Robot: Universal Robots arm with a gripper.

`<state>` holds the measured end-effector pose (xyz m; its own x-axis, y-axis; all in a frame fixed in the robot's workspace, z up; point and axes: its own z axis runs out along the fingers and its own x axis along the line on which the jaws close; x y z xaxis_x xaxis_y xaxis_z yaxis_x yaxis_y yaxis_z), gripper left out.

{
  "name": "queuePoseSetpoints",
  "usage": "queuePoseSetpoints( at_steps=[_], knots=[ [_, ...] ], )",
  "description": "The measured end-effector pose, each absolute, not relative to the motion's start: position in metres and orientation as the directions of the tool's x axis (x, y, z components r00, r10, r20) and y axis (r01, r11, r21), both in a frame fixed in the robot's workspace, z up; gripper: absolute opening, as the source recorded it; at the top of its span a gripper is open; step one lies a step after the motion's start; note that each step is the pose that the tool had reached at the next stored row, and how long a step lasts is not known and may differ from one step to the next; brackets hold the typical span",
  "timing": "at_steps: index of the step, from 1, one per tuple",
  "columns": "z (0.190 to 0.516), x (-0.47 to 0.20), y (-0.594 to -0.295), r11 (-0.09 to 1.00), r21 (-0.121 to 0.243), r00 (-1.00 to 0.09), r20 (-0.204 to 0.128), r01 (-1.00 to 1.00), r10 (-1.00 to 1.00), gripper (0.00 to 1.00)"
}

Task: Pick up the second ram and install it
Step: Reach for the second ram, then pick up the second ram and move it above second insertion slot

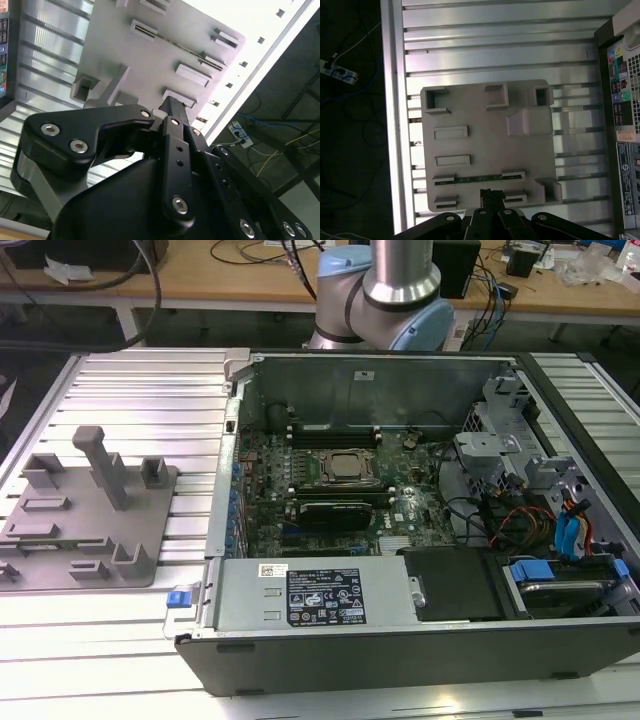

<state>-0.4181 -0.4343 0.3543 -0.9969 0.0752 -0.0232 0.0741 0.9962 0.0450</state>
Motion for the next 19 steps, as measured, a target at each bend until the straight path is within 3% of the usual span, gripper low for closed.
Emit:
queuePoseSetpoints(
  at_steps=[9,19],
  knots=[
    [0.326,-0.422,-0.437,0.996,0.043,-0.997,-0.023,0.074,0.075,0.08],
    [0.325,-0.422,-0.437,0.996,0.043,-0.997,-0.023,0.074,0.075,0.08]
  ],
)
